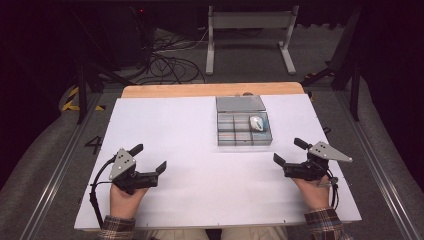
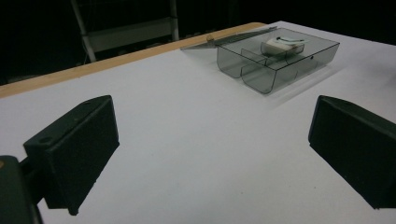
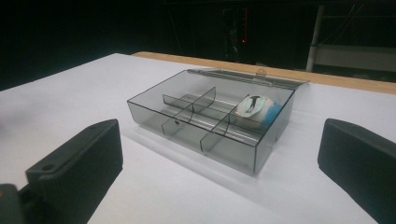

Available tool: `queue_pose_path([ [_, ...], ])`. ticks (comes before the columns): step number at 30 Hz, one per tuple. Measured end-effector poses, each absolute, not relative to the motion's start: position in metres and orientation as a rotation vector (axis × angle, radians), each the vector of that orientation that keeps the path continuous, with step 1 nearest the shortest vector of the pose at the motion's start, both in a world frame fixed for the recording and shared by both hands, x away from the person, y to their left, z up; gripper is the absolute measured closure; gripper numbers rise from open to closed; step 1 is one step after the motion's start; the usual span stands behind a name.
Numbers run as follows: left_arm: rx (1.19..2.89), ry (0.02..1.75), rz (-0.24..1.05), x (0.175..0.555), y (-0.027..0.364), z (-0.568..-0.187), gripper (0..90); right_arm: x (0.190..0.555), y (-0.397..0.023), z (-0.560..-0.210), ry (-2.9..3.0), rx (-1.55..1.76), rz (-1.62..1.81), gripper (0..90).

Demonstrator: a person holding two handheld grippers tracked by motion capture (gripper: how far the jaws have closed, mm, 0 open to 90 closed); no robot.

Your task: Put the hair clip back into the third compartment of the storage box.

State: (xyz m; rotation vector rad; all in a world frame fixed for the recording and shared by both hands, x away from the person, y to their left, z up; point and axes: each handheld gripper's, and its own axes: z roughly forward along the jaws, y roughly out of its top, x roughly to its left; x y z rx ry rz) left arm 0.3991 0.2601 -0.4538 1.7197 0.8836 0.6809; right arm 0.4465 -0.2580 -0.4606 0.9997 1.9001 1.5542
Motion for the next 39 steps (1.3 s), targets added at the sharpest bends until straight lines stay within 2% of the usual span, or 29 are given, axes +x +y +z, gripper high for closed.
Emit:
queue_pose_path([
  [39, 1.707, 0.87, 0.682, 0.398, 0.261, -0.454, 2.2, 0.423, -0.296, -0.464, 1.819, 1.043, 1.607, 0.1],
])
